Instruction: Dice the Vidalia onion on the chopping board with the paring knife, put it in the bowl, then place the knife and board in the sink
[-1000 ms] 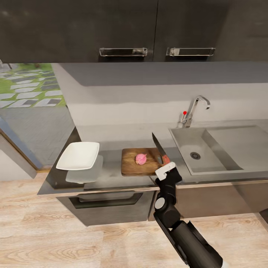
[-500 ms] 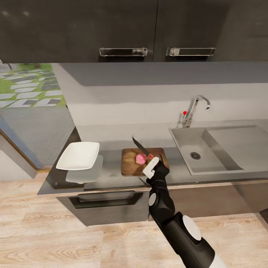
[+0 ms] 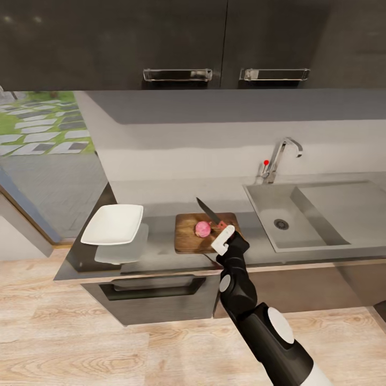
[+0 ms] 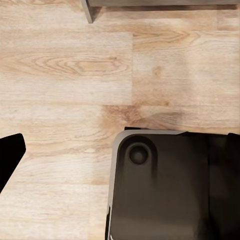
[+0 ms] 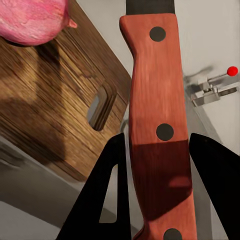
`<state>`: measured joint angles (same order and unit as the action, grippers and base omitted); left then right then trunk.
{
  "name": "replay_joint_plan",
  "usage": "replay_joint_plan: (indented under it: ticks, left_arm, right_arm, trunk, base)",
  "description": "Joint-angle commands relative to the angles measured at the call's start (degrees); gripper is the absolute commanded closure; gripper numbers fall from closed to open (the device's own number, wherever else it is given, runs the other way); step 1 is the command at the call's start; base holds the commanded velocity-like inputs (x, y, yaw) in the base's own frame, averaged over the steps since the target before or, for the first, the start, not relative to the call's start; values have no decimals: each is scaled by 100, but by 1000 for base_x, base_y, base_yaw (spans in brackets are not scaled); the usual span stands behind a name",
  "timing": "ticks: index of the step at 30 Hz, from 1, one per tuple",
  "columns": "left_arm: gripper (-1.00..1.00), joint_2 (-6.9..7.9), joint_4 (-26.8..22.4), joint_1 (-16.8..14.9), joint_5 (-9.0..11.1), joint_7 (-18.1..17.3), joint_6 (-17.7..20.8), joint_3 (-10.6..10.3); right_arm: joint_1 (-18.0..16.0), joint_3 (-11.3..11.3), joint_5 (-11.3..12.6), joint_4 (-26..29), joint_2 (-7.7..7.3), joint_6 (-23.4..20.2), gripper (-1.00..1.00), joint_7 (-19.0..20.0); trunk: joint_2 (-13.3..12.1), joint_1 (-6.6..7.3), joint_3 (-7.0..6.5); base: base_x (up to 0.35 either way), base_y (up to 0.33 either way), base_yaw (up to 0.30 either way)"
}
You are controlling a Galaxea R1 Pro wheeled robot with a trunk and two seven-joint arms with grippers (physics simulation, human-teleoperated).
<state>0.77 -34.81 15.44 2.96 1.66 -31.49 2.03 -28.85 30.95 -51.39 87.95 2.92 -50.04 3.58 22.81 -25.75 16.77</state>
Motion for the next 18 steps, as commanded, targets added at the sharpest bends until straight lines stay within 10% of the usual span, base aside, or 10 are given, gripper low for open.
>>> replay_joint_plan:
  ticks: [1, 18]
  left_arm:
    - [-100, 2, -9, 3, 29, 10, -6, -13]
    - [-100, 2, -9, 6, 21, 12, -6, -14]
  right_arm:
    - [-6, 5, -54, 3, -1, -33, 100, 37]
    - [-6, -81, -47, 3, 33, -33, 100, 37]
  trunk:
    - [10, -3, 9]
    - [10, -3, 9]
  base:
    - [0, 0, 0]
    - [0, 0, 0]
